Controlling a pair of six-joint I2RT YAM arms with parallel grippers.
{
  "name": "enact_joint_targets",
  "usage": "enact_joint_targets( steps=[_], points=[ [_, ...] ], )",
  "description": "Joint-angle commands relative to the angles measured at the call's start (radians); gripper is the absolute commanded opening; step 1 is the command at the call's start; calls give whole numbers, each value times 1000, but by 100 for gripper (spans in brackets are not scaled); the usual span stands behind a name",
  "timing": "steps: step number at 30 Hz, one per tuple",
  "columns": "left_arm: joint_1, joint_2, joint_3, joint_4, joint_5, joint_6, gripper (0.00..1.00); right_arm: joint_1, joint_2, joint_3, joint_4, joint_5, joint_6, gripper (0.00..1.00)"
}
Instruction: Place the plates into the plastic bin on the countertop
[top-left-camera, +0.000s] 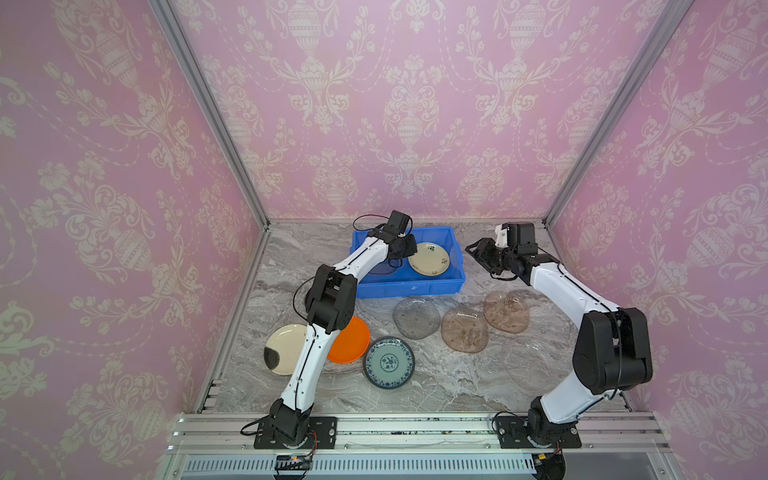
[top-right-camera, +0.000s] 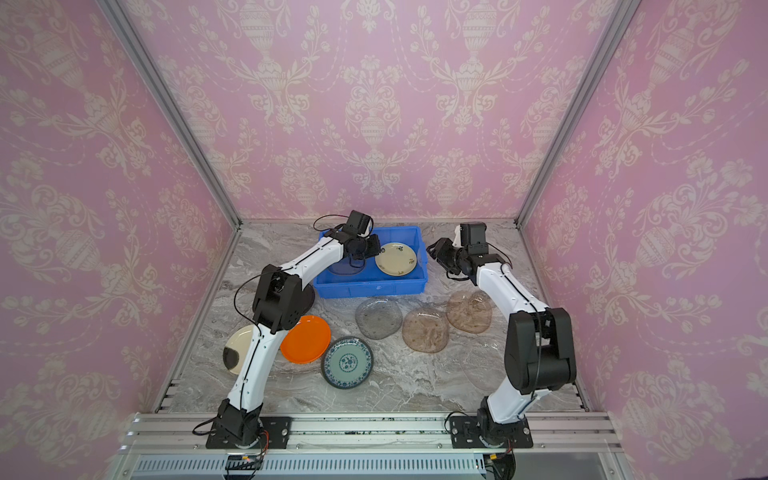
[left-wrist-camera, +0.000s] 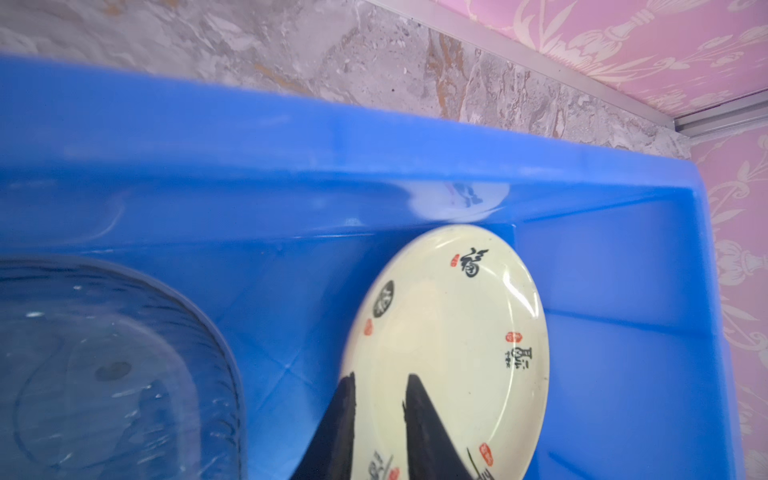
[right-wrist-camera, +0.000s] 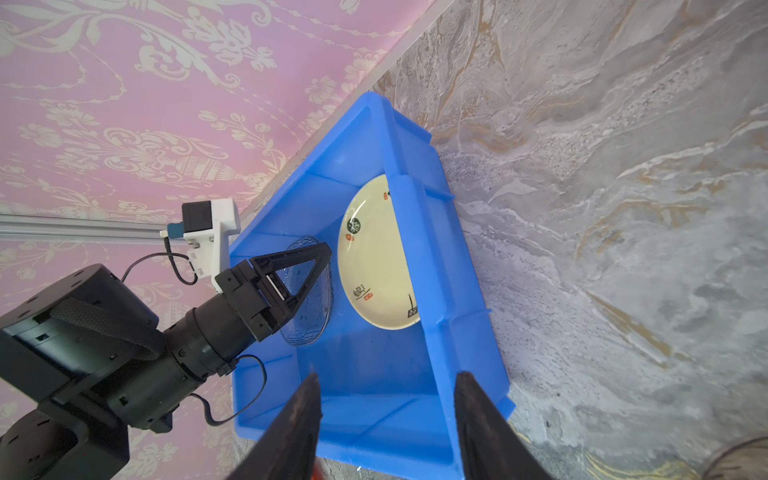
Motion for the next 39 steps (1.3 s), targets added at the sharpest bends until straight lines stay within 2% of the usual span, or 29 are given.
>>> enact_joint_targets(
  steps=[1, 4, 7, 9, 10, 11, 15, 16, 21, 23, 26, 28, 34, 39],
  points=[
    [-5, 26, 55, -48, -30, 44, 26, 1, 20, -7, 5, -22, 3, 54],
    [-5, 23, 77, -68, -47, 68, 29, 0, 14, -5, -10, -23, -12, 54],
    [-4, -7, 81, -83, -87, 115, 43, -2, -9, 5, -41, -7, -50, 54],
    [-6, -42, 80, -96, -125, 159, 63, -6, -34, 4, -53, 7, -74, 53],
    [-9, -64, 79, -108, -151, 182, 87, -8, -51, -2, -54, 15, -86, 53],
    [-14, -87, 80, -122, -174, 203, 99, -9, -70, -6, -61, 29, -96, 53],
    [-31, -171, 85, -180, -166, 243, 99, -10, -154, -18, -129, 124, -139, 53],
    [-36, -200, 75, -186, -131, 251, 99, -12, -180, -18, -143, 147, -147, 54],
    [-90, -371, -105, -85, -67, 283, 99, -36, -295, -75, -227, 201, -160, 53],
    [-113, -427, -162, -60, -8, 283, 99, -49, -345, -99, -263, 222, -191, 53],
    [-153, -496, -267, -38, 159, 302, 99, -80, -418, -141, -314, 235, -189, 53],
    [-183, -535, -347, -34, 205, 311, 99, -104, -463, -171, -338, 231, -180, 53],
    [-256, -590, -537, 25, 330, 284, 99, -191, -562, -289, -321, 190, -93, 53],
    [-366, -514, -495, -57, 314, 362, 94, -244, -588, -372, -271, 149, -35, 52]
  ],
)
